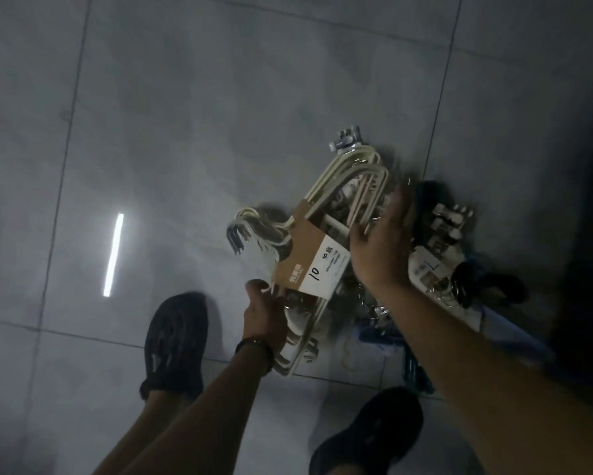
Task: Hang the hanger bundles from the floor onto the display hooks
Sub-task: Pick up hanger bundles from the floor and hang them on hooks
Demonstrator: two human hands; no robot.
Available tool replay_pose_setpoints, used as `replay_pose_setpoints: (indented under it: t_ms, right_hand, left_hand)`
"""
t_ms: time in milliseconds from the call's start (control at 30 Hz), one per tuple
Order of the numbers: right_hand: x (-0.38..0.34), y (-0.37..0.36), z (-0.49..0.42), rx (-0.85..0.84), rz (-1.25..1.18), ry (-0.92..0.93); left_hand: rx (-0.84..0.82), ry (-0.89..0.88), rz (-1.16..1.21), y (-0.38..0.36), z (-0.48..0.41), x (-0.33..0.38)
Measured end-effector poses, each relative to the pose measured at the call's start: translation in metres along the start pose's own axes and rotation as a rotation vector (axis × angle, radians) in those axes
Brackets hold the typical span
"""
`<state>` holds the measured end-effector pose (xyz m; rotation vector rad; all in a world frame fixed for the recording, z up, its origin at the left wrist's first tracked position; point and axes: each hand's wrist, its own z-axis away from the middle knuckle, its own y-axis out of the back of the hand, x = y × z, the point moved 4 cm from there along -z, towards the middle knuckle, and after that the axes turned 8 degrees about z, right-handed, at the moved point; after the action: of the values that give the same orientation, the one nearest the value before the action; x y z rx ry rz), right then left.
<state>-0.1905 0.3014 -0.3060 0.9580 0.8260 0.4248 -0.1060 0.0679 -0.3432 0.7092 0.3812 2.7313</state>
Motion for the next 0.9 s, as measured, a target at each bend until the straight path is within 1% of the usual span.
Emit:
replay_pose_setpoints:
  t_ms: [33,67,100,133,167,200,267,333,400,433,467,533,633,733,767,833,900]
  right_hand:
    - [0.008,-0.001,0.017,0.007,-0.048,-0.076]
    - [0.017,-0.008,0.032,-0.05,-0.107,-0.161]
    - [0.024,-0.02,0.048,-0.174,-0.155,-0.244]
    - [0.027,-0.035,0.065,-0.34,-0.191,-0.295]
    - [0.027,-0.049,0.081,-0.479,-0.22,-0.302]
    - [0.025,-0.059,0.094,-0.542,-0.264,-0.296]
    - [0.018,-0.066,0.104,-0.513,-0.401,-0.321]
    - [0.014,-0.068,0.102,-0.499,-0.499,-0.422]
    - [0.015,-0.07,0.101,-0.556,-0.546,-0.541]
    - [0.014,-0.07,0.102,-0.592,-0.545,-0.572]
    - [0.012,-0.068,0.105,-0.631,-0.531,-0.576]
    - [0.004,-0.062,0.111,-0.683,-0.517,-0.547]
    - [-0.009,-0.052,0.114,-0.659,-0.592,-0.575]
    - [-0.019,-0.033,0.114,-0.673,-0.592,-0.591]
    - [-0.02,-0.026,0.115,-0.688,-0.589,-0.594]
    - [-0.02,-0.011,0.119,-0.718,-0.591,-0.598]
    - [-0.024,0.011,0.126,-0.734,-0.609,-0.592]
  left_hand:
    - [0.006,0.004,-0.031,-0.001,-0.003,0.004]
    - [0.014,0.014,-0.081,-0.002,-0.007,0.009]
    - [0.015,0.034,-0.135,-0.005,-0.012,0.015]
    - [0.01,0.064,-0.17,-0.008,-0.015,0.022]
    - [0.002,0.097,-0.169,-0.01,-0.018,0.028]
    - [-0.011,0.126,-0.141,-0.012,-0.02,0.035]
    - [-0.065,0.144,-0.08,-0.014,-0.023,0.043]
    - [-0.135,0.148,-0.06,-0.014,-0.023,0.045]
    - [-0.196,0.137,-0.111,-0.01,-0.024,0.045]
    - [-0.216,0.121,-0.137,-0.006,-0.027,0.047]
    - [-0.232,0.113,-0.12,-0.003,-0.029,0.05]
    - [-0.268,0.159,0.022,0.006,-0.031,0.057]
    - [-0.329,0.256,0.122,0.02,-0.019,0.069]
    - [-0.339,0.221,0.115,0.022,0.006,0.084]
    - [-0.339,0.202,0.142,0.023,0.014,0.087]
    - [-0.375,0.237,0.281,0.024,0.037,0.095]
    - [-0.411,0.245,0.333,0.031,0.063,0.106]
